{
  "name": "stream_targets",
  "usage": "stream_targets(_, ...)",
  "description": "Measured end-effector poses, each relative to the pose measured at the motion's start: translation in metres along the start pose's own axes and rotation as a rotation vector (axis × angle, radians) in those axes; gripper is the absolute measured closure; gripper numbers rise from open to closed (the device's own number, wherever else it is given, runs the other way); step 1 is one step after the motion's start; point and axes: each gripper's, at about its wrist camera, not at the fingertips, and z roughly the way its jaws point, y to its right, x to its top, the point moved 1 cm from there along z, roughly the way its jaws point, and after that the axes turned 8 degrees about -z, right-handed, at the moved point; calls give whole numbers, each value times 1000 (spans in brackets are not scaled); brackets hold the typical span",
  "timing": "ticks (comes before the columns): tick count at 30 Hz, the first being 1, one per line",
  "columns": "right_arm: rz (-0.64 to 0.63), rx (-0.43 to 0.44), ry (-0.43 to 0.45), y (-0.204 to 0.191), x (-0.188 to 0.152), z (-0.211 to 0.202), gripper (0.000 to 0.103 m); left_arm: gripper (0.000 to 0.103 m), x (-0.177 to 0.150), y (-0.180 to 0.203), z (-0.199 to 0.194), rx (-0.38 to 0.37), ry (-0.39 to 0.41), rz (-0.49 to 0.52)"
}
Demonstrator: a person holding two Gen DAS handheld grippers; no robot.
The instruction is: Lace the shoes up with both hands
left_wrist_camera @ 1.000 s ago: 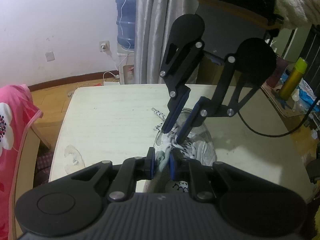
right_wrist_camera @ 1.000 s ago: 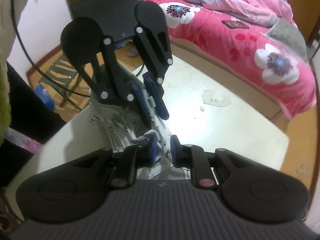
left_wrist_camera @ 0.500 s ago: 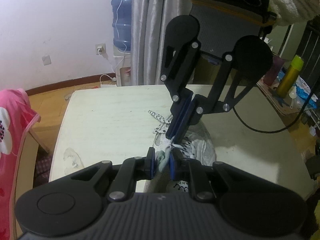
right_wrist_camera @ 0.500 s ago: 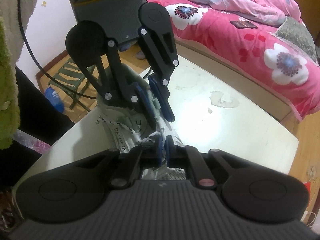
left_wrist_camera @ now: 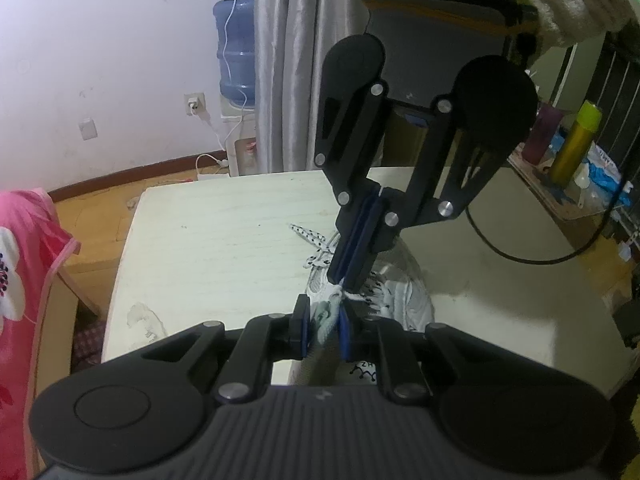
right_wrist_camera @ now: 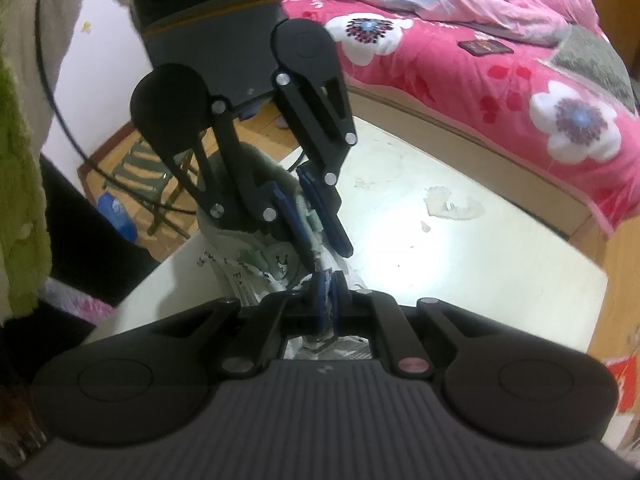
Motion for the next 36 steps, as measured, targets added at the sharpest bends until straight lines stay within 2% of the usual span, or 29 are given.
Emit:
stream_targets(5,223,6,46,10,-7,-2,101,77,3,3,-2,35,-38,-29)
stream_targets(9,349,2,76,13,-13,-1,101,79,-2,-3,-8,31,-47,-50)
stream_targets(11,312,-28,62,7,-10,1,101,84,-4,-4,-8,44,-31,-40)
stream_targets(18,184,-131,10,-15,0,6,96,87,-5,-8,-6,21,-18,-20)
stream_targets(23,106,-216,-65,-28,1,7,93,87,-6,-10,-7,-2,-17,6)
stream_targets(29,7,-229,-126,-36,8,14,94,87,-9,-15,-6,-32,-8,13)
stream_targets(36,45,-216,-163,-30,11,13,94,87,-14,-20,-6,-58,3,24)
